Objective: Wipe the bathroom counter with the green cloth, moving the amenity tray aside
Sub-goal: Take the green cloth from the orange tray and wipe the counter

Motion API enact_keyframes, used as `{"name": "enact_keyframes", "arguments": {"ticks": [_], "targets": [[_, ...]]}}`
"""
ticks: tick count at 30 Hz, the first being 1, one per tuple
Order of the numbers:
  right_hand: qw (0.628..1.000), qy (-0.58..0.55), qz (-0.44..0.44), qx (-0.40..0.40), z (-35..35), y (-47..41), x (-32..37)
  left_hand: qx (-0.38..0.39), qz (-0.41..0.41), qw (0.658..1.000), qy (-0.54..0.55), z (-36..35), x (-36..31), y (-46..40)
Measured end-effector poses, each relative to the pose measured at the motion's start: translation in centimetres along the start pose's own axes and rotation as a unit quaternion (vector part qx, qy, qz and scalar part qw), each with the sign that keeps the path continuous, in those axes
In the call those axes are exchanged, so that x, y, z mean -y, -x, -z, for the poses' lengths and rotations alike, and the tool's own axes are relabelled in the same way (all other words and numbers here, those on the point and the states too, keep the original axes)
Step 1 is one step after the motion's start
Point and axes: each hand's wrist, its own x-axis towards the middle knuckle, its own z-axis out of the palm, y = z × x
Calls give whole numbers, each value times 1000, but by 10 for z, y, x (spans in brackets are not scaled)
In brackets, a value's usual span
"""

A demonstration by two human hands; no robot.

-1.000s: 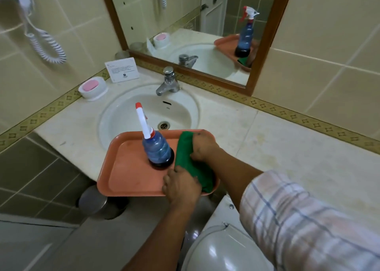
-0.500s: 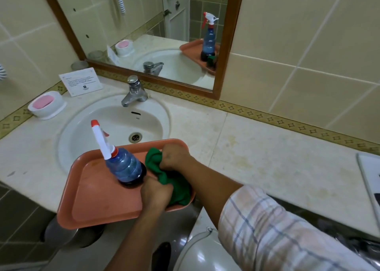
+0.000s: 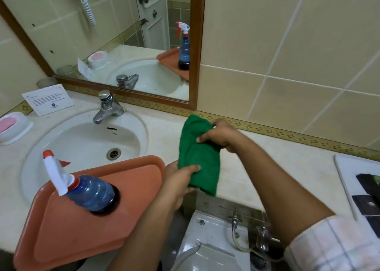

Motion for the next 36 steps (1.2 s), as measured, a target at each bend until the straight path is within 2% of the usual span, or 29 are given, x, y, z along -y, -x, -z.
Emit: {"name": "enact_keyframes", "arguments": {"ticks": [2,4,6,7,10,12,14,17,21,25,28,32,34,36], "targets": [[1000,4,-8,-20,27,-14,-10,5,3,999,-43,-26,5,-22],[994,94,-20,-53,39,-23,-29,-9,-30,978,-206,-41,15,-42],[961,240,-8,-137,37,-31,-58,-53,-118,894,-429,-40,25,-64],[950,258,21,-176,30,-32,-71,-61,-171,848,-498,-36,27,-78],[934,258,119,-215,-6,-34,-96,-15,-258,734,-628,-20,16,-122],[922,302,126,-209,-35,-38,-109,26,-280,666,-691,-15,7,-150],[904,362,99,-205,-58,-42,-127,34,-305,625,-717,-10,9,-169],[880,419,96,-201,-60,-68,-135,26,-351,618,-703,-2,19,-180],[877,437,85,-182,-38,-113,-108,5,-379,609,-697,-1,22,-185],[876,414,125,-214,-74,-40,-149,19,-372,625,-686,-3,19,-180],[884,414,117,-184,-88,-2,-177,21,-363,623,-692,-3,18,-179],[877,430,99,-188,-58,-63,-137,20,-365,629,-686,-4,18,-178],[879,428,73,-197,-43,-92,-116,15,-365,620,-694,-3,20,-180],[882,420,65,-204,-45,-93,-116,17,-367,621,-692,-5,20,-179]]}}
